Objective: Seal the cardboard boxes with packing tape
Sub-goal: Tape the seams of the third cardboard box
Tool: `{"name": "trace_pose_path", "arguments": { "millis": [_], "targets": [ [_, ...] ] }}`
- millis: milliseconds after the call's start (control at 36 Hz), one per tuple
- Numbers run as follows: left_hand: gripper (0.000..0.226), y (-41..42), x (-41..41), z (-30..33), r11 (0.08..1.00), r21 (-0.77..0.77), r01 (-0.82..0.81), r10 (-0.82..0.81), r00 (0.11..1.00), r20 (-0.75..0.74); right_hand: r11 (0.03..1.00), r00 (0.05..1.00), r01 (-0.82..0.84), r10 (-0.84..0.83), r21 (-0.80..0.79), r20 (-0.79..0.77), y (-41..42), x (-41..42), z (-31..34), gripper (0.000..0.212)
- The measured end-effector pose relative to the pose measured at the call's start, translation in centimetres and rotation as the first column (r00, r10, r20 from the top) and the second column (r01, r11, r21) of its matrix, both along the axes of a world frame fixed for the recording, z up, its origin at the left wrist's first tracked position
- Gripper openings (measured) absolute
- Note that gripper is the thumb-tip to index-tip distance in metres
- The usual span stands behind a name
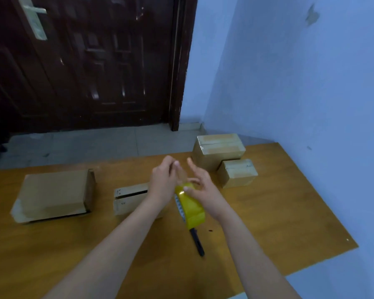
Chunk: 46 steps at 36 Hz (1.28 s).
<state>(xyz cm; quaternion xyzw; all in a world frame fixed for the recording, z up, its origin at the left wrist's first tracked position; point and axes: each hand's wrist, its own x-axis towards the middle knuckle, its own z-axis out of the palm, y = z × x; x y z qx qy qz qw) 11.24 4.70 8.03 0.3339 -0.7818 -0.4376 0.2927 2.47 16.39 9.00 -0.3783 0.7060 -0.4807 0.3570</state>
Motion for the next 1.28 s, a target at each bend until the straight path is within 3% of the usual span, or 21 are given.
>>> {"name": "trace_pose_path", "arguments": {
  "millis": [56,111,167,222,278,361,472,611,694,778,833,889,944,1000,1056,1139,1194,1278],
  "targets": [
    [0.02,-0.1,-1.1,1.3,0.997,0.046,-0.063,0.066,0.995,-0.079,0.997,0.997,0.071,-0.071,-0.016,-0.03,0.3,-1.3,1.6,0.079],
    [0.023,-0.4,-1.9,2.5,0.977,0.147,-0.157,0.18,0.97,-0.162,0.994,0.992,0.112,-0.112,-0.006,-0.06,0.7,-2.9,2.8,0.07],
    [0.026,-1.3,-2.7,2.9,0.93,0.259,-0.26,0.312,0.932,-0.187,0.999,0.999,0.035,-0.034,0.037,-0.037,1.1,-4.2,3.5,0.047],
    [0.029,-2.5,-3.2,2.7,0.864,0.396,-0.312,0.402,0.9,-0.168,0.996,0.998,-0.069,0.069,0.059,-0.006,1.4,-5.1,3.9,0.052],
    [0.029,-3.2,-3.2,2.4,0.781,0.539,-0.314,0.454,0.879,-0.146,0.989,0.99,-0.14,0.141,0.036,-0.013,1.2,-5.8,4.3,0.063],
    [0.027,-3.8,-2.6,1.7,0.6,0.744,-0.296,0.534,0.84,-0.097,0.97,0.97,-0.243,0.243,-0.023,-0.005,0.1,-6.1,5.3,0.045],
    [0.025,-4.3,-0.9,0.2,0.31,0.93,-0.195,0.57,0.821,-0.017,0.954,0.95,-0.3,0.298,-0.008,-0.099,-2.2,-6.2,6.5,0.06],
    [0.03,-5.1,0.8,-1.0,0.173,0.969,-0.178,0.621,0.783,0.033,0.941,0.892,-0.339,0.323,0.007,-0.316,-5.5,-4.9,7.0,0.07],
    [0.021,-5.7,1.8,-0.5,0.231,0.932,-0.281,0.668,0.742,0.058,0.953,0.868,-0.303,0.284,0.017,-0.407,-7.2,-3.7,6.0,0.072],
    [0.014,-7.0,2.7,-0.2,0.486,0.712,-0.507,0.706,0.708,0.021,0.946,0.83,-0.313,0.316,0.084,-0.459,-8.2,-3.2,4.9,0.075],
    [0.018,-7.7,3.3,-0.2,0.582,0.545,-0.604,0.716,0.698,0.009,0.949,0.866,-0.305,0.312,0.081,-0.391,-8.8,-3.3,4.8,0.077],
    [0.023,-8.1,4.2,-0.5,0.602,0.472,-0.644,0.725,0.689,0.014,0.947,0.863,-0.31,0.318,0.084,-0.393,-9.5,-3.7,4.9,0.08],
    [0.026,-8.7,5.3,-1.4,0.588,0.448,-0.674,0.737,0.674,0.047,0.923,0.791,-0.351,0.381,0.156,-0.479,-9.8,-4.1,5.5,0.083],
    [0.025,-9.2,6.2,-1.7,0.531,0.487,-0.693,0.765,0.64,0.077,0.873,0.617,-0.374,0.486,0.313,-0.618,-9.9,-4.6,5.9,0.085],
    [0.021,-9.4,7.1,-1.3,0.484,0.539,-0.689,0.789,0.61,0.071,0.804,0.384,-0.336,0.592,0.49,-0.708,-9.9,-5.3,5.7,0.085],
    [0.021,-9.4,7.7,-1.5,0.522,0.555,-0.648,0.762,0.646,0.037,0.717,0.106,-0.22,0.691,0.661,-0.715,-9.8,-6.1,4.0,0.081],
    [0.023,-8.7,7.4,-1.9,0.562,0.569,-0.6,0.721,0.693,0.02,0.713,0.077,-0.181,0.697,0.677,-0.713,-9.4,-6.7,2.9,0.081],
    [0.023,-7.5,7.4,-3.2,0.568,0.603,-0.559,0.698,0.717,0.007,0.742,0.194,-0.234,0.668,0.628,-0.718,-8.7,-7.6,1.8,0.081]
  ]
}}
